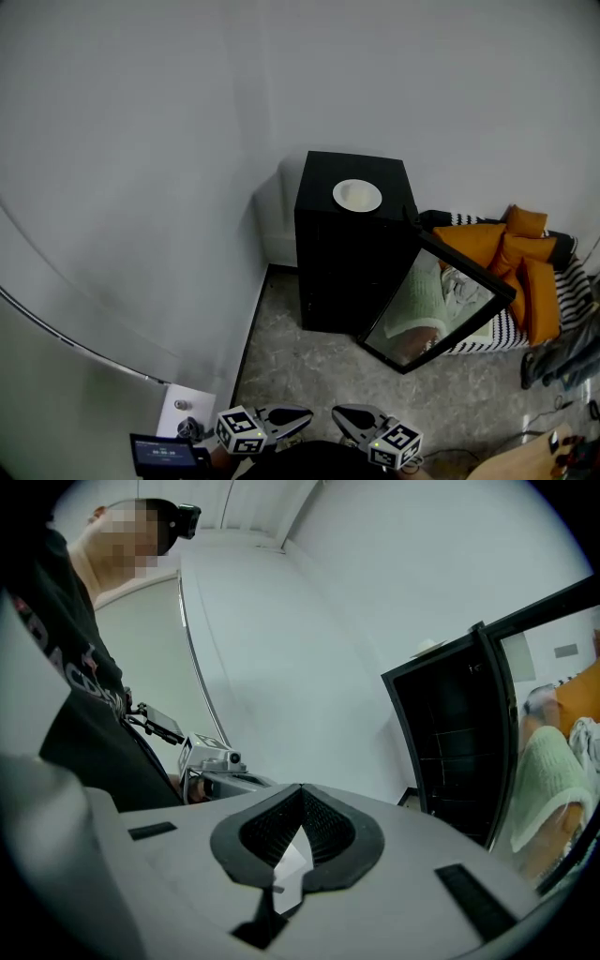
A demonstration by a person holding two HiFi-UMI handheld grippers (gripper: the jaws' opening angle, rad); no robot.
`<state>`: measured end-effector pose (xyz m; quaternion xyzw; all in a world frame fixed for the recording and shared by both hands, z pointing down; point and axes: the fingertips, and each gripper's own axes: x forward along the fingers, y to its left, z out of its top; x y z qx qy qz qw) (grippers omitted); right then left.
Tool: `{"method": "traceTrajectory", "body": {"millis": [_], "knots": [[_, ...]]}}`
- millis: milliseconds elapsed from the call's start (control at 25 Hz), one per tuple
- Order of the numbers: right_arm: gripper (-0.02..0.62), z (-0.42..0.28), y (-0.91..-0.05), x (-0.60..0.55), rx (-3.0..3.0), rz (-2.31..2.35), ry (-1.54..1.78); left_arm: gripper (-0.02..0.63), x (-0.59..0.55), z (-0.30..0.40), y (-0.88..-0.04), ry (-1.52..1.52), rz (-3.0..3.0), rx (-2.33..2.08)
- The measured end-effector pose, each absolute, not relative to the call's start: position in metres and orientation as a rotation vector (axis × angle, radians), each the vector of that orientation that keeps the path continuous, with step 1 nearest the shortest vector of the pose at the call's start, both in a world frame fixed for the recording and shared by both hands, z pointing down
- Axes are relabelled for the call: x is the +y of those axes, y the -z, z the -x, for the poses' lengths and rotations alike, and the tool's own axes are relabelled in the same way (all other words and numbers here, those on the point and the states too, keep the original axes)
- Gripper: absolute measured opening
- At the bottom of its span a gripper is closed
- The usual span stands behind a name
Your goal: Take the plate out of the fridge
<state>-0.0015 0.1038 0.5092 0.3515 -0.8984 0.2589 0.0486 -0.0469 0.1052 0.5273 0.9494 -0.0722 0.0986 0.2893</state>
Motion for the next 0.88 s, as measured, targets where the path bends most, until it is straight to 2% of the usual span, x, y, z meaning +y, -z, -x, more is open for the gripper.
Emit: {"method": "traceTrajectory", "body": {"millis": [320, 880], "knots": [[0.008, -0.031, -0.504, 0.122, -2.807, -1.049, -0.829, 0.005, 0.127, 0.011, -0.519, -0.306, -2.586, -0.226], [0.008, -0.047, -0.506, 0.145, -2.795, -0.990, -0.880, 0.004, 0.149, -0.011, -0.519, -0.310, -2.555, -0.228]]}}
